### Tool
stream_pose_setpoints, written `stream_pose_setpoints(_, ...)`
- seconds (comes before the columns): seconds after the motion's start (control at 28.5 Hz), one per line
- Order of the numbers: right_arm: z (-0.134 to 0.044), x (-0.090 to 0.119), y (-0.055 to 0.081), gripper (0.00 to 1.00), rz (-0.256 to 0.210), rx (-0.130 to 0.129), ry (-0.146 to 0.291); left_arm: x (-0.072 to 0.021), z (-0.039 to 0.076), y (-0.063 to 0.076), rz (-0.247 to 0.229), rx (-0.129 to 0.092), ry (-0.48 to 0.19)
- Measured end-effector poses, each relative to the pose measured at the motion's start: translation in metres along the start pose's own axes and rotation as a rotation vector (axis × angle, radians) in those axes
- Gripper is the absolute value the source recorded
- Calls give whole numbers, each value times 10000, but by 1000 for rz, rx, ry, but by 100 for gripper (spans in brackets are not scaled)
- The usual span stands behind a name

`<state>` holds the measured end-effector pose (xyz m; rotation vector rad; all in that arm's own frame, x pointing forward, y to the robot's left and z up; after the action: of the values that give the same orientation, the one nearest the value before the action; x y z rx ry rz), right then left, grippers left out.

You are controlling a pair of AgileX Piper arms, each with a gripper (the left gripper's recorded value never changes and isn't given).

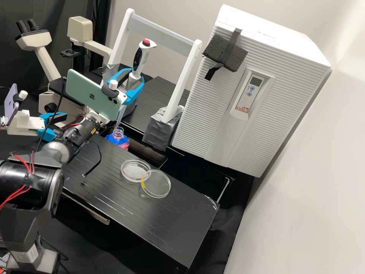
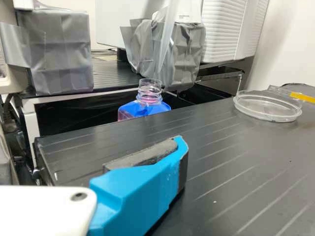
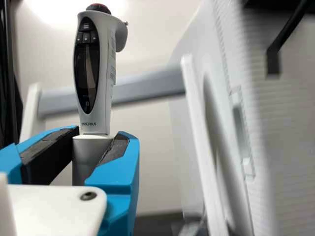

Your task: Use the pipette

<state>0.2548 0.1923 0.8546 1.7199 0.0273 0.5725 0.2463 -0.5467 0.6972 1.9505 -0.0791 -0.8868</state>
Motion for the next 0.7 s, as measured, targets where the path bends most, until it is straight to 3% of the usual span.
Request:
stream_pose_setpoints(0.11, -83, -28, 148, 0, 41, 24, 33, -12, 18, -17, 0, 0, -9)
stream_pose_setpoints(0.25, -81, -159, 361, 0, 72, -8, 59, -17, 39, -25, -1, 6, -30)
stream_pose_setpoints(0.35, -47, -267, 515, 0, 89, -44, 66, -17, 40, -23, 0, -2, -31)
stream_pose_setpoints(0.46, -9, -350, 628, 0, 102, -64, 61, -17, 44, -25, -2, -10, -35)
stream_pose_setpoints(0.63, 103, -490, 780, 0, 118, -81, 23, -10, 98, -32, -15, 18, -86)
stream_pose_setpoints(0.7, 149, -544, 828, 0, 118, -101, -1, 1, 107, -22, -16, 13, -95)
